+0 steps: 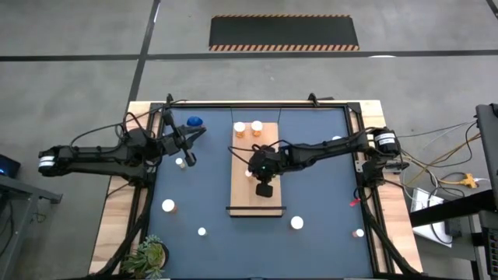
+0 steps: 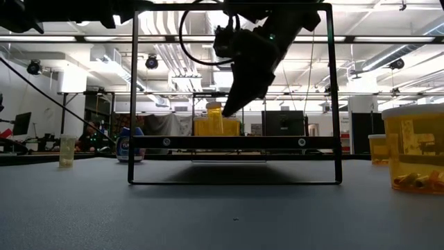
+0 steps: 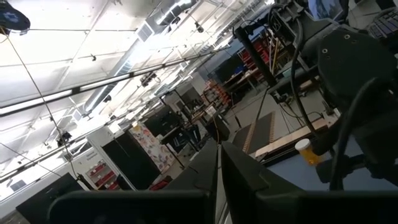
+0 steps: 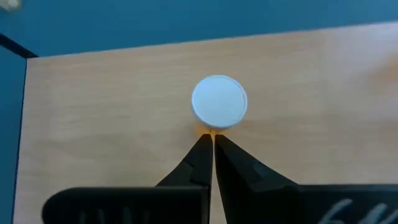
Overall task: Pick and place medicine bottles onto shelf by color
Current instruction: Put the small orange pill bottle on the shelf
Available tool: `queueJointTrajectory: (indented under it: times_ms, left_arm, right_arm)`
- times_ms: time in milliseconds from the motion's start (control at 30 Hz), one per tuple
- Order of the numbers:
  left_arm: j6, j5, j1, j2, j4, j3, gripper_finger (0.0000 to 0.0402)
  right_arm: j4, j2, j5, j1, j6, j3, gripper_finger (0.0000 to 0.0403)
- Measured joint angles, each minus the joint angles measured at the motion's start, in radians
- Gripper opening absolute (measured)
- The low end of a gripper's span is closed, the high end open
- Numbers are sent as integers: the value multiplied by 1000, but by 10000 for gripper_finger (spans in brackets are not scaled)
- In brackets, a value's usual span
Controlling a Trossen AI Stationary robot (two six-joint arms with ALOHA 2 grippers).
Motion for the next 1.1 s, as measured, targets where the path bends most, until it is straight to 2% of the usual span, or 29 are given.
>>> queueJointTrajectory:
  times_ms: [133, 300, 467, 567, 700, 867, 967, 1100]
  left_arm:
    - [-4, 0, 0, 7, 4, 0, 4]
    - [-33, 8, -1, 34, 3, 1, 4]
    - [-180, 48, -2, 113, -15, 35, 1]
    - [-267, 50, -2, 183, -148, 100, 1]
    - [-376, 56, -2, 295, -417, 255, 0]
    - [-429, 187, -2, 467, -692, 418, 0]
    - [-439, 259, -3, 566, -739, 483, 0]
    - [-452, 288, -8, 682, -737, 536, 0]
  right_arm:
    - [-13, 0, 7, -4, -22, 0, 9]
    - [-161, -56, 53, -3, -36, 0, 9]
    - [-283, -161, 195, 22, -34, -5, 9]
    - [-286, -237, 216, 40, -39, -24, 9]
    - [-210, -337, 222, 48, -58, -100, 9]
    - [-13, -457, 219, 54, -88, -269, 9]
    - [118, -523, 224, 54, -113, -380, 9]
    - [281, -598, 246, 54, -117, -504, 9]
